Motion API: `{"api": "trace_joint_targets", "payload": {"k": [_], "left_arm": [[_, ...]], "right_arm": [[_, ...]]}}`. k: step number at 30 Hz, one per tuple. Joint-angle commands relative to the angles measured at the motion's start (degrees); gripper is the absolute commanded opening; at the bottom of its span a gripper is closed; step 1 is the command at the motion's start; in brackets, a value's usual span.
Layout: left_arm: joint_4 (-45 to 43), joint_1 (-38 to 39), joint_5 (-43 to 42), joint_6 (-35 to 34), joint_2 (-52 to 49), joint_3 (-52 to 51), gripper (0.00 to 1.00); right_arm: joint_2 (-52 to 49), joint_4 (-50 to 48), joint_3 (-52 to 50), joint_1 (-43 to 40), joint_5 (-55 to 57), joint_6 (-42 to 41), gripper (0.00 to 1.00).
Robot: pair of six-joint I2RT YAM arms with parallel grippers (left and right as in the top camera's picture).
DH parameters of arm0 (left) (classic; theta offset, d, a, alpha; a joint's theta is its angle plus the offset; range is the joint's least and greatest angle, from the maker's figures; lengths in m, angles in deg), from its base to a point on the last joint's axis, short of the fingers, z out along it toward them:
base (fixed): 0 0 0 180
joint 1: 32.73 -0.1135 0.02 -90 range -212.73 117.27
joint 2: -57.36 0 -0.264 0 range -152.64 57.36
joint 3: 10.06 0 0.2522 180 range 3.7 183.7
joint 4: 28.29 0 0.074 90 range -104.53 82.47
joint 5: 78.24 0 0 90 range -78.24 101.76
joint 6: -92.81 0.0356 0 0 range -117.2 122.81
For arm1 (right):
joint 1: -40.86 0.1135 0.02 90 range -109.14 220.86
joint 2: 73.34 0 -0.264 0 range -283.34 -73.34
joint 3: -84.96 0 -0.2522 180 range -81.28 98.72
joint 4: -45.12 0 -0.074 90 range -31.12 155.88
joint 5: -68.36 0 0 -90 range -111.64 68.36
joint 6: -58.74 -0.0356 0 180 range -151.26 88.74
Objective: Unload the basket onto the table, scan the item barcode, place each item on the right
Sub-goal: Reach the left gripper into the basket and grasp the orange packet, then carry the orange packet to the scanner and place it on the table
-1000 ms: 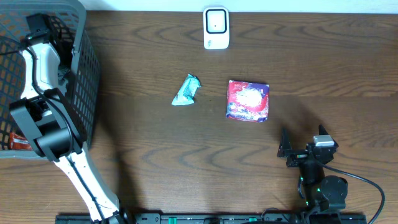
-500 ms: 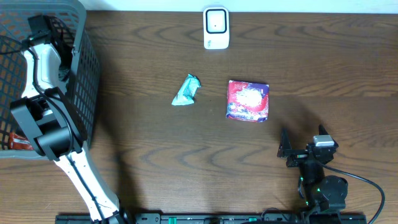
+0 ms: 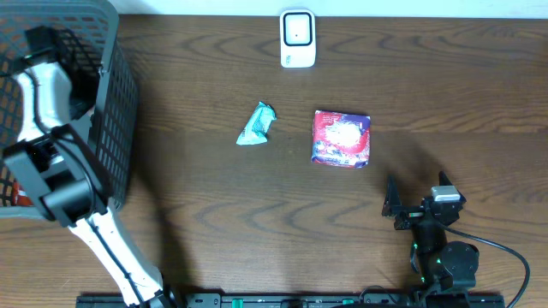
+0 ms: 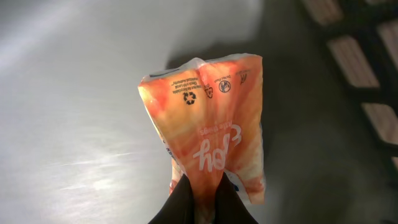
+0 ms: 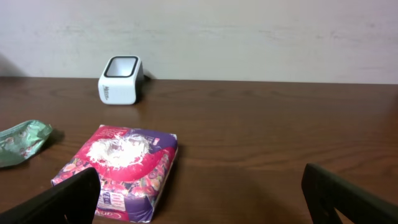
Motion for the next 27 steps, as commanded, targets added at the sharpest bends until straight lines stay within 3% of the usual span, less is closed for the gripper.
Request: {"api": "trace_joint_targets", "payload": {"k": [1,7,14,20,27], "left_arm": [[0.1,-2.3,0.7,0.9,10.5,-0.3,0.07],[-2.9,-3.1,-1.4,0.9,27.8,-0.3,0.07],[-8.1,-1.0,-24.1,0.9,44.5,-0.3,0.07],[-7.4,11.8,-27.8,4.5,49.4,-0.4,0.07],[-4.0,29.6,-26.1,9.9,42.9,-0.8,0.06]], "right_arm": [[0.2,0.2,-0.1,-0.4,0.2,-0.8,0.99],[0.2,0.2,-0.1,-0.4,0.2,-0.8,0.99],[0.2,0.2,-0.1,-0.4,0.2,-0.8,0.99],[0.2,0.2,-0.1,-0.4,0.2,-0.8,0.99],[0.2,0.2,-0.1,-0.4,0.2,-0.8,0.99]]}}
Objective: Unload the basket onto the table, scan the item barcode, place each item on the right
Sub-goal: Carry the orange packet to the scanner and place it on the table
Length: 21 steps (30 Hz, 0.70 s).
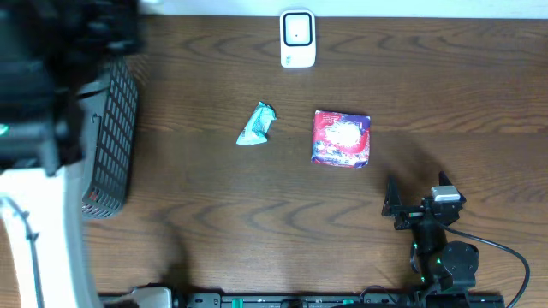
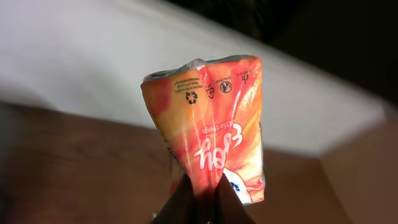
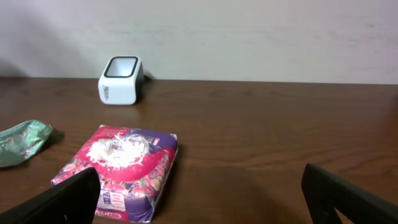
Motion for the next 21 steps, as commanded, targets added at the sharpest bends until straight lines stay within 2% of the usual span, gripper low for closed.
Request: {"api": "trace_joint_targets", "payload": {"k": [1,6,10,20,21], "left_arm": [[2.0,7.0,0.5,3.3,-5.2,-0.6,0.07],[6.3,15.5,1.6,3.3,-15.3,-0.6,0.07],[8.5,19.5,1.6,3.3,-23.6,-0.6,0.07],[8.9,23.8,1.6,3.3,-39.9,-0.6,0.08],[9.1,23.9,1.6,3.3,-40.7,-0.6,0.13]], "right_arm": [[0.2,0.2,-0.1,-0.4,0.2,-0.8,0.99],[0.2,0.2,-0.1,-0.4,0.2,-0.8,0.99],[0.2,0.2,-0.1,-0.4,0.2,-0.8,0.99],[0.2,0.2,-0.1,-0.4,0.2,-0.8,0.99],[0.2,0.2,-0.1,-0.4,0.2,-0.8,0.99]]}}
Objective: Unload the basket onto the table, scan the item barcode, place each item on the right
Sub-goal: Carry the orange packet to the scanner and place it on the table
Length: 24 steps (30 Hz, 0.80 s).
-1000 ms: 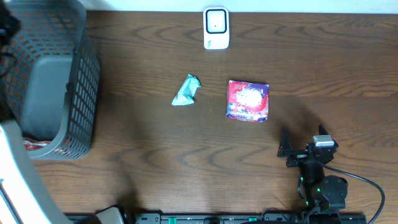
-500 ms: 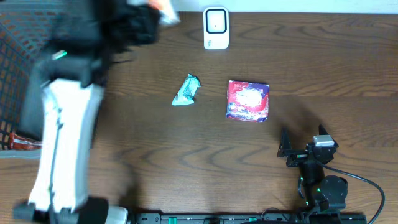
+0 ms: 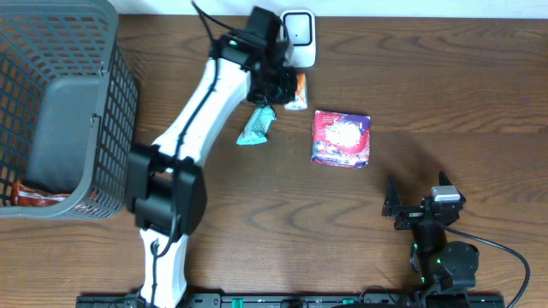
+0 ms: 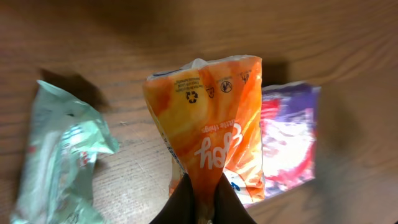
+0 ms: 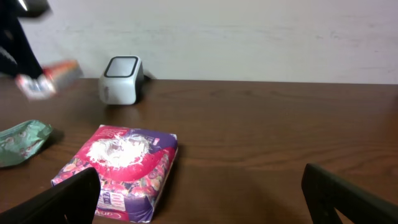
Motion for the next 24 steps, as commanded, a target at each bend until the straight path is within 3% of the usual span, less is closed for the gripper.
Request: {"api": "trace_joint_targets", "payload": {"k": [1,2,3,9,15,21,24], "left_arm": [[1.0,0.0,0.5,0.7,-2.2,-0.3,0.29],[1.4,0.0,0.5,0.7,-2.5,-0.3,0.41],[1.7,0.0,0.5,0.7,-2.8,-0.3,0.43],[2.3,-1.0,0.5,2.2,-0.6,1.4,0.51],[2.3,-5.5,0.5,2.2,8.7,7.1,0.52],[-3.6,-16.1,1.4,2.1,23.5,9.3,0.66],[-4.7,-24.2,8.4,1.0,29.7,9.3,0.7]], "right_arm": [[0.2,0.2,-0.1,-0.4,0.2,-0.8,0.99],[0.2,0.2,-0.1,-0.4,0.2,-0.8,0.99],[0.2,0.2,-0.1,-0.4,0.2,-0.8,0.99],[0.2,0.2,-0.1,-0.4,0.2,-0.8,0.99],[0.2,0.2,-0.1,-0.4,0.2,-0.8,0.99],[0.2,0.2,-0.1,-0.4,0.2,-0.8,0.99],[0.2,0.2,-0.1,-0.4,0.2,-0.8,0.99]]}}
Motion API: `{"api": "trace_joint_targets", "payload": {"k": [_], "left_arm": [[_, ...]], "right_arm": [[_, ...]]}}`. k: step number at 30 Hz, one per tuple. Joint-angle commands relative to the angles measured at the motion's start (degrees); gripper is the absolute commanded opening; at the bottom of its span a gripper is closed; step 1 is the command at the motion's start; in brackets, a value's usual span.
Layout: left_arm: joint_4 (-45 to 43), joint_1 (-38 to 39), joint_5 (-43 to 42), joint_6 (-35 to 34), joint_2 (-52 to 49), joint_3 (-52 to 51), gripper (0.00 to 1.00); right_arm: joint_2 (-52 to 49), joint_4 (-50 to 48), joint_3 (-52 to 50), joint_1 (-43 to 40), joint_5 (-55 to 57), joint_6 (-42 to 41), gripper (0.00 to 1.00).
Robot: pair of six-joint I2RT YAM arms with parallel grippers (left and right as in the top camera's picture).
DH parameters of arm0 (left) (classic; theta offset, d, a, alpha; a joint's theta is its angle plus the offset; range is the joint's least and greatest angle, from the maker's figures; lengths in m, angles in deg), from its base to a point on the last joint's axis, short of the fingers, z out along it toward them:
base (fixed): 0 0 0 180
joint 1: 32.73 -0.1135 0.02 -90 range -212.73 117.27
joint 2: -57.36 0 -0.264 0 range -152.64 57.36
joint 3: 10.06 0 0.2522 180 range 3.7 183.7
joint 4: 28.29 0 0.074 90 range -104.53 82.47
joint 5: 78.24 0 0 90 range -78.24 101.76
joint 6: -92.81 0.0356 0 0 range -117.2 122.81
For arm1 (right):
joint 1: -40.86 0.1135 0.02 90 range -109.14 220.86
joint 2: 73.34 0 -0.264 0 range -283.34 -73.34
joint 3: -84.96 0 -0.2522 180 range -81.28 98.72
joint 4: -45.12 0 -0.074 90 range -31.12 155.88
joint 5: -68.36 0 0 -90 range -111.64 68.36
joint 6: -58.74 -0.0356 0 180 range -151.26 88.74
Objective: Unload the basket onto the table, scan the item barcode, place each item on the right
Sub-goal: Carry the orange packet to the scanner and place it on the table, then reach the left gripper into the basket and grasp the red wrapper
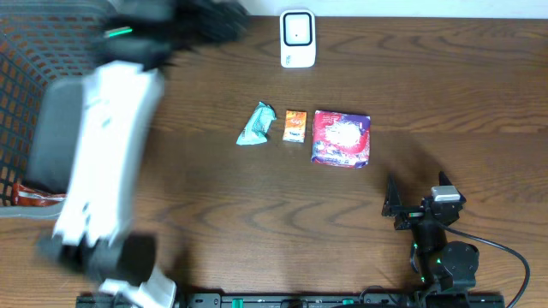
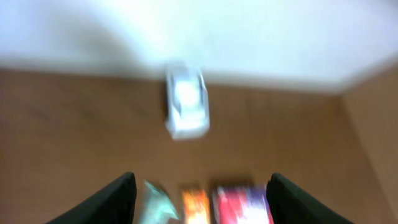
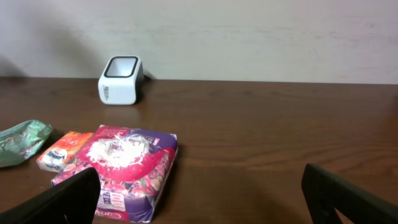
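Note:
A small orange packet lies flat on the brown table between a crumpled teal wrapper and a red and purple pack. The white barcode scanner stands at the table's far edge. My left arm is a blur over the upper left of the table. Its gripper is open and holds nothing, high above the three items, with the scanner in its blurred view. My right gripper is open near the front right, facing the red pack and the orange packet.
A dark mesh basket fills the left end of the table, with a red item in its front corner. A pale wall runs behind the scanner.
My left gripper has let go of the orange packet, which now lies between the teal wrapper and the red pack. The gripper is open and higher, back toward the left. The right arm is unmoved.
My left gripper was in the basket, shut on the orange packet. Then it held the packet up out of the basket, then just below the scanner, over the teal wrapper. Now the packet lies on the table and the gripper is open.

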Motion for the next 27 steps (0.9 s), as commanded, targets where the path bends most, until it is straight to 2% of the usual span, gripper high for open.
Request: {"api": "trace_joint_targets", "payload": {"k": [1,4,6,8,12,16,22,27], "left_arm": [[0.6,-8.8,9.9,-2.1,6.8,1.0,0.72],[3.3,-17.5,18.6,-7.0,9.2,1.0,0.76],[7.2,-23.9,25.5,-11.2,9.4,0.9,0.84],[10.4,-28.7,30.4,-15.2,8.7,0.2,0.86],[15.5,-36.2,36.5,-16.8,6.8,-3.4,0.89],[15.4,-39.8,37.2,-17.9,4.9,-9.4,0.9],[15.6,-41.1,37.7,-18.2,0.9,-16.7,0.9],[15.0,-41.1,37.7,-22.7,-2.1,-23.7,0.91]], "right_arm": [[0.2,0.3,-0.1,-0.4,0.2,-0.8,0.99],[0.2,0.2,-0.1,-0.4,0.2,-0.8,0.99],[0.2,0.3,-0.1,-0.4,0.2,-0.8,0.99],[0.2,0.2,-0.1,-0.4,0.2,-0.8,0.99],[0.2,0.2,-0.1,-0.4,0.2,-0.8,0.99],[0.2,0.2,-0.1,-0.4,0.2,-0.8,0.99],[0.2,0.2,-0.1,-0.4,0.2,-0.8,0.99],[0.2,0.2,-0.1,-0.4,0.2,-0.8,0.99]]}}
